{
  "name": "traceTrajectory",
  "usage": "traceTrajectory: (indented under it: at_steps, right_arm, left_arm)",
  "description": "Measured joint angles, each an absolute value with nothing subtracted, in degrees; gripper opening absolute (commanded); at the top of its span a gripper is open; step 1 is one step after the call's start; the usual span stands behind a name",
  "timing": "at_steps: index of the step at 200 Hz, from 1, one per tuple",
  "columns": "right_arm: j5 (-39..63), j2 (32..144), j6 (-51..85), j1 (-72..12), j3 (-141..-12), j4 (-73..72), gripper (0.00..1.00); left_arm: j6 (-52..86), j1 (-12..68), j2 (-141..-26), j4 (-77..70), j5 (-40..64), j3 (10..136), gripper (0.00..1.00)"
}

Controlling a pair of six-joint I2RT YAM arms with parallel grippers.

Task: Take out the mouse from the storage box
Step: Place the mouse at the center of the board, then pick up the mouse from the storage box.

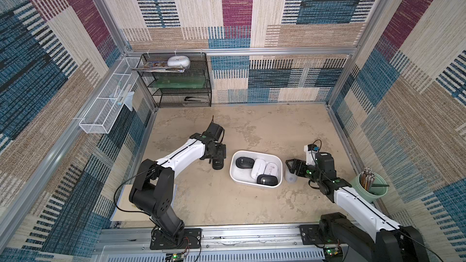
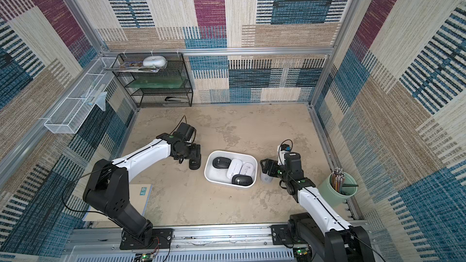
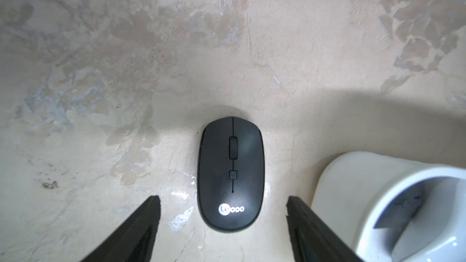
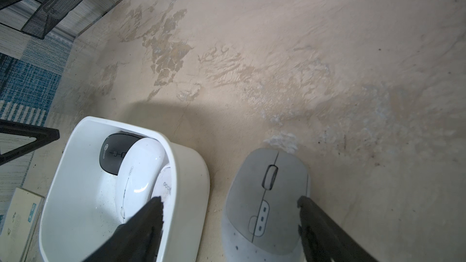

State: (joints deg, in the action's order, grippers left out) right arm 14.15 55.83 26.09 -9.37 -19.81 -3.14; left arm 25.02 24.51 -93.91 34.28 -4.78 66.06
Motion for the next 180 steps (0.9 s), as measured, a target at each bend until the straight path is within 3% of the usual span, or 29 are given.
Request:
traceTrajectory:
  at_steps: [29,63,105,180]
  right_arm:
    - [13.4,55.7,26.1,-10.0,-19.8,-2.8,0.87]
    - [11.6,56.1,26.5,-12.6,-20.6,-2.6,0.87]
    - [9.0,56.1,27.0,-16.1,-23.7,-0.3,0.87]
    - [6.3,51.4,27.3,-18.3,-25.3,4.8,0.88]
  left_arm:
    - [25.5,28.6,-87.9,34.1,-6.1,64.1,0.87]
    - [25.7,39.9,-85.1,33.6,-5.1,65.8,0.90]
    - [25.6,47.6,-94.0,33.0,-2.8,72.7,0.90]
    - [23.8,52.9,-107.0,34.5,-0.1,82.7,0.85]
